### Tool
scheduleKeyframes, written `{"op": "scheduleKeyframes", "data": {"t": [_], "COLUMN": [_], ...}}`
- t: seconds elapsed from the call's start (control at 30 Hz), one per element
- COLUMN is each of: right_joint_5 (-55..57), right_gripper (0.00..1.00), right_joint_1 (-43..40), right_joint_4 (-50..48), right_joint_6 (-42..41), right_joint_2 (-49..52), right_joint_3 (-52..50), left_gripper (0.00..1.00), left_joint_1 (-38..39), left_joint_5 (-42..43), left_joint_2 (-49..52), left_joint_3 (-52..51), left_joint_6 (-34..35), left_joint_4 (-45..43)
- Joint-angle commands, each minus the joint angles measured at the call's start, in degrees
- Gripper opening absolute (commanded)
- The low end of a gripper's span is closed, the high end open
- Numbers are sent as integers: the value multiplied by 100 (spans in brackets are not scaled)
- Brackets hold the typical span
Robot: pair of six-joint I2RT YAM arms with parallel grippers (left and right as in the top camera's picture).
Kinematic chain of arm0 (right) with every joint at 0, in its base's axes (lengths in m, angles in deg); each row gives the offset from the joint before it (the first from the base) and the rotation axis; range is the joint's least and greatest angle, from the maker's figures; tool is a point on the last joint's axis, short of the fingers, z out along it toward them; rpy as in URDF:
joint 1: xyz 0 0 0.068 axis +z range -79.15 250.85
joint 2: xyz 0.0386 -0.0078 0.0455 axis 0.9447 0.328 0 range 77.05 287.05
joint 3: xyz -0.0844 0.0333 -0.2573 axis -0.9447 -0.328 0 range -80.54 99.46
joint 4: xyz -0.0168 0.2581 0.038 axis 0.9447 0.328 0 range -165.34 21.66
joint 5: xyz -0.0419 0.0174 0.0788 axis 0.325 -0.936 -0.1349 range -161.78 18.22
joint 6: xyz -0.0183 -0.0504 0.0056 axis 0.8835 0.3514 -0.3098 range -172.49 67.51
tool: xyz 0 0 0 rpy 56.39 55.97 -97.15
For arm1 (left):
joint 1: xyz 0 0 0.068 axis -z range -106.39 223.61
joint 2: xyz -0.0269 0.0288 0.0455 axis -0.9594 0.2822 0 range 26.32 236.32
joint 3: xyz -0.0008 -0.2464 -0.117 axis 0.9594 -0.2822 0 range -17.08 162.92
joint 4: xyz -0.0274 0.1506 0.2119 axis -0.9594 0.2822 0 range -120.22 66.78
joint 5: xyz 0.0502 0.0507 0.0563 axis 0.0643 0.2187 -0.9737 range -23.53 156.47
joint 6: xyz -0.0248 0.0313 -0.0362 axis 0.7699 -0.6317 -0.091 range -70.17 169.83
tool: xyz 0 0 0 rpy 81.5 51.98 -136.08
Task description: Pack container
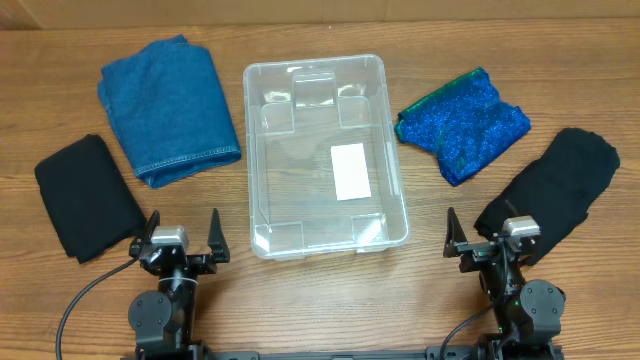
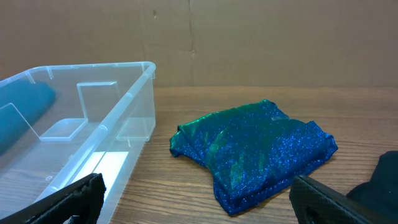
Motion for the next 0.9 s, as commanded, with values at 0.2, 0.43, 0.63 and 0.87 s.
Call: {"op": "scheduleKeyframes", "data": {"t": [0.2, 0.43, 0.63, 0.87], "right_joint_5": [11, 13, 11, 114], "right_gripper": [100, 100, 100, 100], "right_joint_1": [33, 33, 33, 26], "right_joint_4": [-48, -48, -48, -42], "right_joint_6": [0, 2, 0, -7], "right_joint_2": [-46, -46, -46, -46], "right_joint_3": [17, 17, 17, 17], "left_gripper": [100, 100, 100, 100], "left_joint_1": [52, 52, 52, 55], "left_joint_5": [2, 2, 2, 46], "left_joint_2": [-9, -9, -9, -9], "left_joint_3": [-22, -22, -22, -22], "left_joint_6": [-109, -109, -109, -105], "left_joint_4": [13, 13, 13, 9]}}
